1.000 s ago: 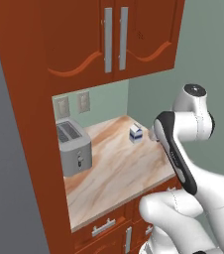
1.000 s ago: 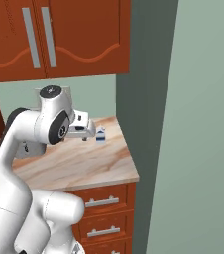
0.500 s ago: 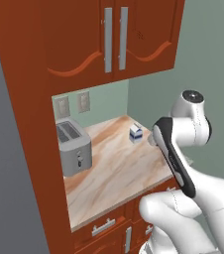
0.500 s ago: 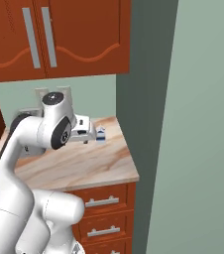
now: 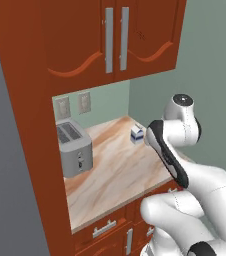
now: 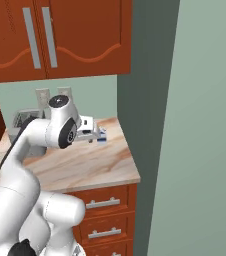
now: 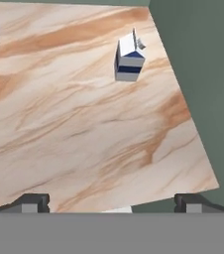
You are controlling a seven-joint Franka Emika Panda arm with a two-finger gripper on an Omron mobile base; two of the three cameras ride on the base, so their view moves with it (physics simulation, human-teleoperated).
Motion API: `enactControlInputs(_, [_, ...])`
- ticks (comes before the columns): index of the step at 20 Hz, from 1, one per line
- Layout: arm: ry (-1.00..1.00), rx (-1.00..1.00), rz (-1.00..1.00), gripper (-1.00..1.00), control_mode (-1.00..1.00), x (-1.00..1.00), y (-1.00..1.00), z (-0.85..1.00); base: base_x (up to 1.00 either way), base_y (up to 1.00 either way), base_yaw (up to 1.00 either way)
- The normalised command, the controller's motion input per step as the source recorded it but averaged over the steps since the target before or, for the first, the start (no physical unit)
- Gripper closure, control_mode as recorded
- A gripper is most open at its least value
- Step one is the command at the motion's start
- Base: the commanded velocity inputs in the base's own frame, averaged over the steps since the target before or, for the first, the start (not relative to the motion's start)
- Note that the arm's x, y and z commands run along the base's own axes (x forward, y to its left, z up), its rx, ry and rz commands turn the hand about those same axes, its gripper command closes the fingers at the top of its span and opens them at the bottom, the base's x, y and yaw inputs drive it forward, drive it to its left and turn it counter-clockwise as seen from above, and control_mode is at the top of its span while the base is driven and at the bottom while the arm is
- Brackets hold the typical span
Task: Move the drinks to the dining counter.
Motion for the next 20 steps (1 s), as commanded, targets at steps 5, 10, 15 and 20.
enactControlInputs(5, [0.05, 0.0, 0.0, -1.0, -1.0, 0.55, 0.0, -0.02, 0.0, 0.0, 0.0])
enactControlInputs(10, [0.05, 0.0, 0.0, -1.0, -1.0, 0.55, 0.0, -0.16, 0.0, 0.0, 0.0])
enactControlInputs(15, [0.06, 0.0, 0.0, -1.0, -1.0, 0.58, 0.0, -0.27, 0.0, 0.0, 0.0])
enactControlInputs(20, [0.03, 0.0, 0.0, -1.0, -1.0, 0.53, 0.0, -0.16, 0.0, 0.0, 0.0])
